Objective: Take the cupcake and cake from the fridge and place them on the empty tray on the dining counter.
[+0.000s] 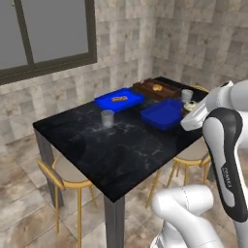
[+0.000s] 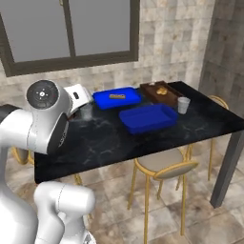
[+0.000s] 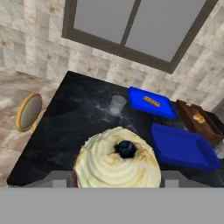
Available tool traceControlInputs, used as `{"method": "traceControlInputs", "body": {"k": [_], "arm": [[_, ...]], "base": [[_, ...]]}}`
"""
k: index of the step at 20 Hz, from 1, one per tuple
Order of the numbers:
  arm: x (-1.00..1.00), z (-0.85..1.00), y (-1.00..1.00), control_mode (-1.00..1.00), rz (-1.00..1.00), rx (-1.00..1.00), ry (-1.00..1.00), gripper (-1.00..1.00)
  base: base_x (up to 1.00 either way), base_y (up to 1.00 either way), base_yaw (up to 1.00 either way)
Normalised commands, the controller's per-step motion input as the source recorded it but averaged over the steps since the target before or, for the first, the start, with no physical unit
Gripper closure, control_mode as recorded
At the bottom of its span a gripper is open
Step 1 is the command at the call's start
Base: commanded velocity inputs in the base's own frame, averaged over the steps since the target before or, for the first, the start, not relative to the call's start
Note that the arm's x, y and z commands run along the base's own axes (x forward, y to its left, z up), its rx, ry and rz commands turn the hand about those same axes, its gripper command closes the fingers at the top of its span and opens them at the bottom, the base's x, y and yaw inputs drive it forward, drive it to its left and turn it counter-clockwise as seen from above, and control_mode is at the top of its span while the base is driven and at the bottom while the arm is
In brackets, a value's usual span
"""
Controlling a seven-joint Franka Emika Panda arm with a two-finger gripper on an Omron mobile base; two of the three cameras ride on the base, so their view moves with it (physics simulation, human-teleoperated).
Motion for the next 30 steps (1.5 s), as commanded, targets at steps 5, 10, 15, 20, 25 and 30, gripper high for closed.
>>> {"method": "traceControlInputs", "body": {"k": [5,10,15,20,25,30], "arm": [[0.00,0.00,0.00,1.00,0.00,0.00,0.00,1.00],[0.00,0.00,0.00,1.00,0.00,0.00,0.00,1.00],[0.00,0.00,0.00,1.00,0.00,0.00,0.00,1.00],[0.00,0.00,0.00,1.00,0.00,0.00,0.00,1.00],[0.00,0.00,0.00,1.00,0.00,0.00,0.00,1.00],[0.00,0.00,0.00,1.00,0.00,0.00,0.00,1.00]], "base": [[0.39,-1.00,0.26],[0.40,-1.00,0.26],[0.68,-0.41,0.20],[0.69,-0.03,0.08],[0.48,0.00,0.01],[0.15,0.00,0.00]]}}
